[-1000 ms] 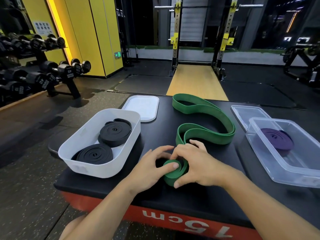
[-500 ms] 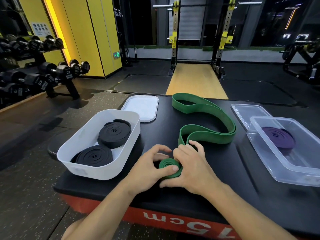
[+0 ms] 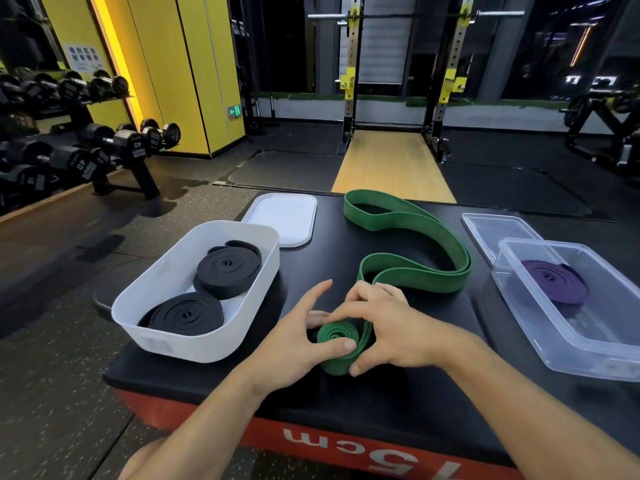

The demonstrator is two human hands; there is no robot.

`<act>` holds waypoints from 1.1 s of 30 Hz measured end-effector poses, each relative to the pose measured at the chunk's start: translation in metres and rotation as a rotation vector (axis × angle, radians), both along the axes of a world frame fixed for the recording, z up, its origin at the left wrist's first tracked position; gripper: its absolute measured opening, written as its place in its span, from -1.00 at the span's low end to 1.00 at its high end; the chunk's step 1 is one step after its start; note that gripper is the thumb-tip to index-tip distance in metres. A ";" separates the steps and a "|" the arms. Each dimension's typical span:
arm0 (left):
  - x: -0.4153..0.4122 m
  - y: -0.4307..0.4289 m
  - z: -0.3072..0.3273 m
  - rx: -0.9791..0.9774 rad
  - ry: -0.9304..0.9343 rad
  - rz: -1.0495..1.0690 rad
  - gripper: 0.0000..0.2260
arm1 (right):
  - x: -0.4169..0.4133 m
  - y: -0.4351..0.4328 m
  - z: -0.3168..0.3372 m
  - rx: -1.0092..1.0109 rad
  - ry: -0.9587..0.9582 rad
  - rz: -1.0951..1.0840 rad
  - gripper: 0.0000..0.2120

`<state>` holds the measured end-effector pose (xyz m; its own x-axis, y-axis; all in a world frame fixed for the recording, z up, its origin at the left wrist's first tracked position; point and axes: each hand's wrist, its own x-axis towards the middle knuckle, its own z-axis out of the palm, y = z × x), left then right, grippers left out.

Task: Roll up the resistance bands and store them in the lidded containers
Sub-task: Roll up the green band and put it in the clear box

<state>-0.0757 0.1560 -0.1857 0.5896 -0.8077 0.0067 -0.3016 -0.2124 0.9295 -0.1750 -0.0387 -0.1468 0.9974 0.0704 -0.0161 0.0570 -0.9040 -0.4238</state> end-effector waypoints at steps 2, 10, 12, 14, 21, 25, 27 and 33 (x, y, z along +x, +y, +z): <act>-0.002 -0.002 0.000 0.004 -0.018 0.002 -0.17 | -0.001 0.000 -0.001 -0.007 -0.045 -0.015 -0.34; -0.002 0.000 -0.007 -0.020 -0.121 0.075 -0.58 | -0.004 0.024 -0.011 -0.138 -0.212 -0.163 -0.35; -0.004 -0.002 -0.005 -0.017 -0.127 0.074 -0.60 | -0.004 0.040 -0.018 -0.189 -0.333 -0.260 -0.39; -0.004 -0.001 -0.004 -0.027 -0.108 0.058 -0.60 | -0.004 0.052 -0.028 -0.180 -0.474 -0.333 -0.46; 0.001 0.001 -0.002 -0.034 -0.072 0.002 -0.55 | 0.001 0.022 -0.026 -0.015 -0.248 -0.128 -0.33; 0.003 0.002 -0.001 -0.015 -0.036 -0.017 -0.45 | 0.000 -0.004 -0.015 0.059 -0.089 -0.022 -0.43; 0.002 0.002 0.001 -0.018 -0.019 -0.028 -0.33 | 0.001 -0.007 -0.008 0.065 -0.062 0.051 -0.34; 0.005 0.004 0.000 -0.032 0.058 -0.038 -0.01 | 0.011 0.002 0.006 -0.041 0.051 0.065 -0.19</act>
